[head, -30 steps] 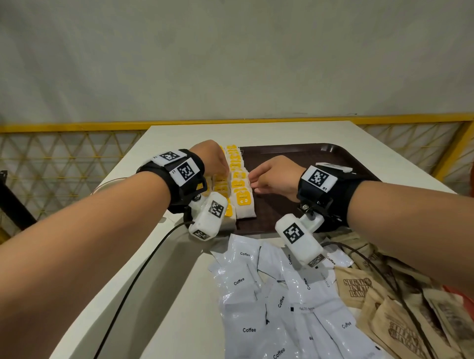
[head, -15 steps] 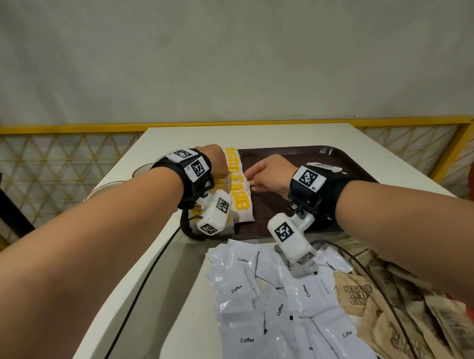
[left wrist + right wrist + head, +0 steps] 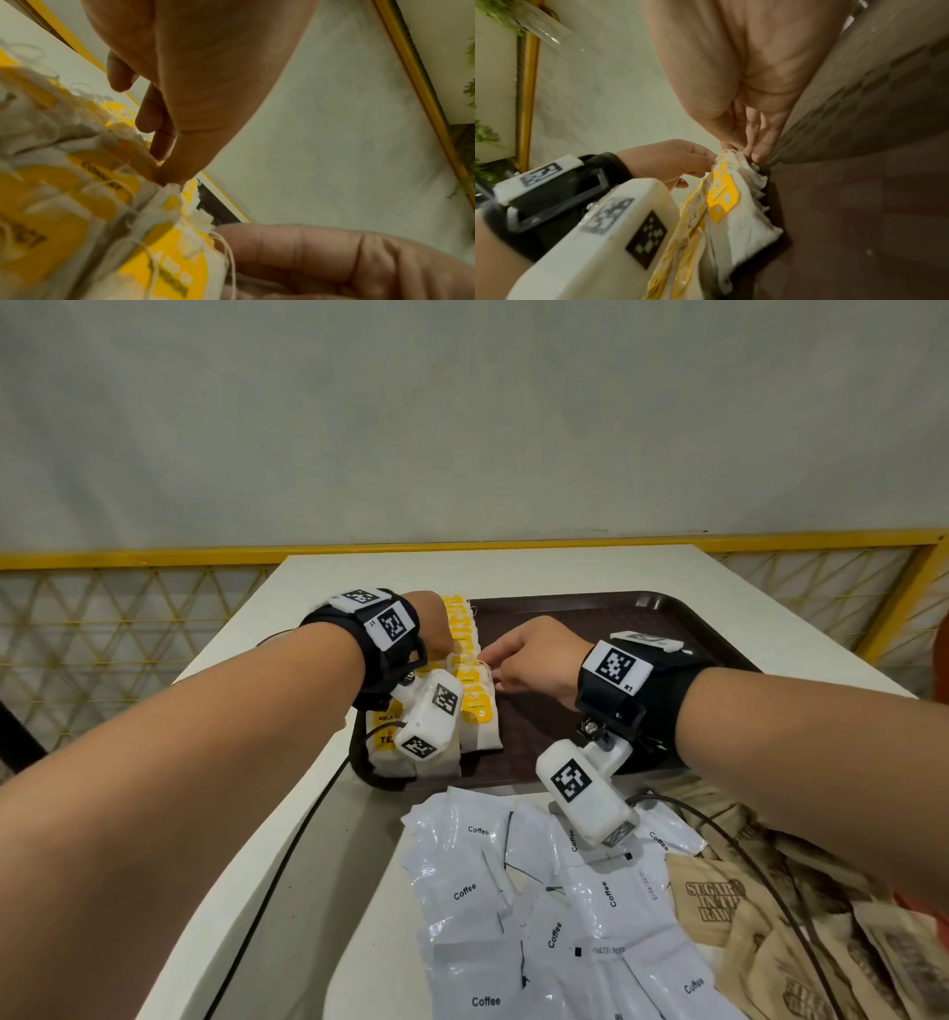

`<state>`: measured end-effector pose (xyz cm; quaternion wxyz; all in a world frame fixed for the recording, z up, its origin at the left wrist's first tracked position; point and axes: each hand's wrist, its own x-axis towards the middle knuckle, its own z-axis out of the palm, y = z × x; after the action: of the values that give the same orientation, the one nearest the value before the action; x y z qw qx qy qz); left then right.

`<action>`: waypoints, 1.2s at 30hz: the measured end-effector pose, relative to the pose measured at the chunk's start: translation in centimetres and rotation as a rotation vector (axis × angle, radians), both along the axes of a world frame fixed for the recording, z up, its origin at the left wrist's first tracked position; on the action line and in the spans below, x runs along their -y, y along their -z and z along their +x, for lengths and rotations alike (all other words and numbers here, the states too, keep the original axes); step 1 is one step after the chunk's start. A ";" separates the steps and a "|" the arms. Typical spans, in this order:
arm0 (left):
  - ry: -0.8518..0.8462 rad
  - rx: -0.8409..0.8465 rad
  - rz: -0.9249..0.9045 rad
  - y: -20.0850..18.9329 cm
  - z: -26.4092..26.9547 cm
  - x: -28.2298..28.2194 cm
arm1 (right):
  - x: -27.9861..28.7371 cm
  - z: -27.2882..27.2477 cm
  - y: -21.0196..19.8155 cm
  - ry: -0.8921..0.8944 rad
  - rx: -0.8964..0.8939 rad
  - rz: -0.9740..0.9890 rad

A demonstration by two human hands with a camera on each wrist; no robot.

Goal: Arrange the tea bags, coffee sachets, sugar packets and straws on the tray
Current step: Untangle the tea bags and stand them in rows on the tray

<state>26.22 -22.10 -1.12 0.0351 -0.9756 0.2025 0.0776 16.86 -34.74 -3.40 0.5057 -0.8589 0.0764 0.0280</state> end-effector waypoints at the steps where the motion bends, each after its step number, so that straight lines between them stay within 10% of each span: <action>1: 0.001 -0.002 0.002 0.0 0.1 -0.1 | 0.0 0.0 0.0 -0.008 0.002 -0.012; 20: 0.012 -0.033 -0.192 -1.7 -0.1 -0.7 | 0.6 0.2 0.3 -0.004 -0.001 0.065; 36: 0.064 -0.040 0.131 -1.3 -0.4 0.0 | 0.3 0.0 0.2 -0.022 -0.008 -0.007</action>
<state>25.81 -22.06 0.18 0.0975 -0.9625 0.2285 0.1088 16.87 -35.07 -3.57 0.5018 -0.8614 0.0691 0.0367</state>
